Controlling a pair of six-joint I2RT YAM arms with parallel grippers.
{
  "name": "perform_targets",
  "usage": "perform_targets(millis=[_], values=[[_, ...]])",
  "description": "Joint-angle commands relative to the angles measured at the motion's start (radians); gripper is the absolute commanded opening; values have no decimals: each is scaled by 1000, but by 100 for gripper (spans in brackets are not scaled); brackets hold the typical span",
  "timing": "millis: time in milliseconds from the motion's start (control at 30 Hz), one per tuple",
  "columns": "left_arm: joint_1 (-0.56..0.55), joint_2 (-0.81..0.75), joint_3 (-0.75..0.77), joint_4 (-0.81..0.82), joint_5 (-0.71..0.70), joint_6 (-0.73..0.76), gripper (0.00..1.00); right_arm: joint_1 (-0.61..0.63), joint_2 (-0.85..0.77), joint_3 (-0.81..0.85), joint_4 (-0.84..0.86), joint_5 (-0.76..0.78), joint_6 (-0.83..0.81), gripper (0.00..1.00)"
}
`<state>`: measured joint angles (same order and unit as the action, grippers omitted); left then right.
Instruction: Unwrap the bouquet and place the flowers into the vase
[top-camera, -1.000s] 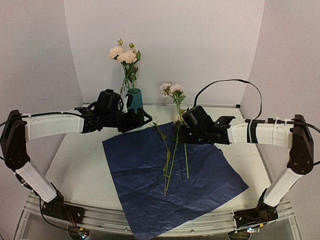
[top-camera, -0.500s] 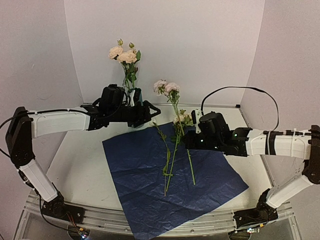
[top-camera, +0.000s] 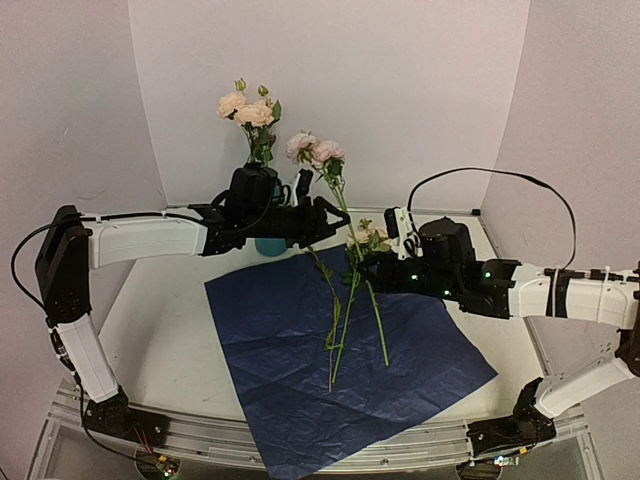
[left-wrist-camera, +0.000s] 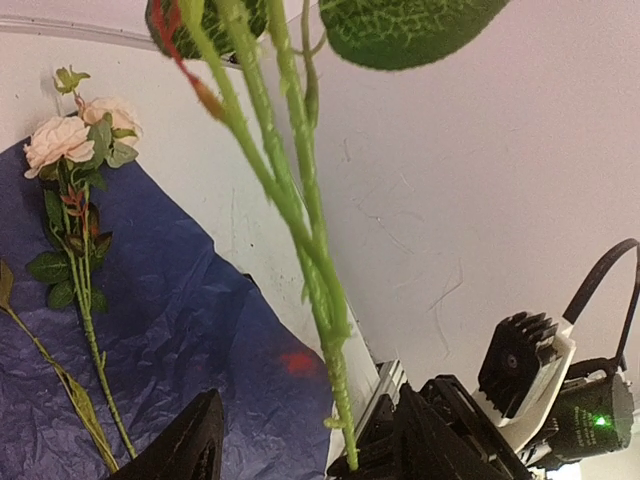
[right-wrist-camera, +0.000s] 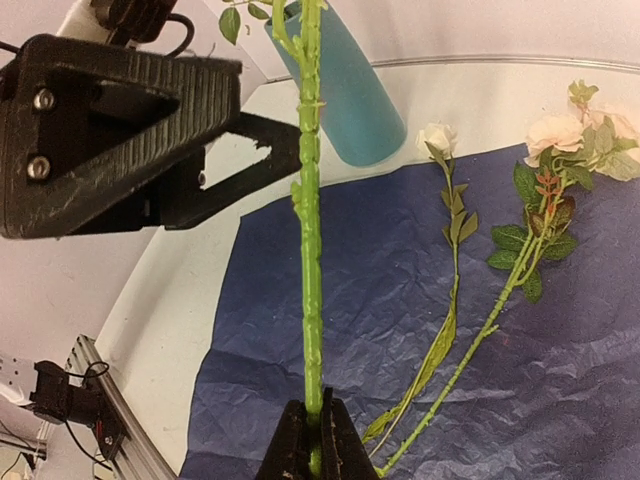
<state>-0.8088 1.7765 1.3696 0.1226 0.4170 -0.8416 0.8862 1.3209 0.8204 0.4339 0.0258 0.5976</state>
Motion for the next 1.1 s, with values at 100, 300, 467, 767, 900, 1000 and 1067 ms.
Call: perform_targets(millis=[100,300,467,767,900,1000,1067], values=[[5,32,115,45,16,1,52,0,-56,-31,92,-75,-21,0],[5,51,131,45,26,-6,38,0,-74,-42,101,-92,-28,0],[5,51,143,45,34,12,5,0,-84,-50,104,-92,-30,12],[5,-90,152,-41,-128,268,0,0,-138,-113,98,-11,-9,69],[5,-173,197,-149,-305,468,0,0,-179,-139,92,41,-6,70],[6,-227,229,-172,-450,604,0,0,-197,-148,89,58,-8,70],[6,-254,253,-178,-546,695,0,0,-203,-148,85,63,-11,70]])
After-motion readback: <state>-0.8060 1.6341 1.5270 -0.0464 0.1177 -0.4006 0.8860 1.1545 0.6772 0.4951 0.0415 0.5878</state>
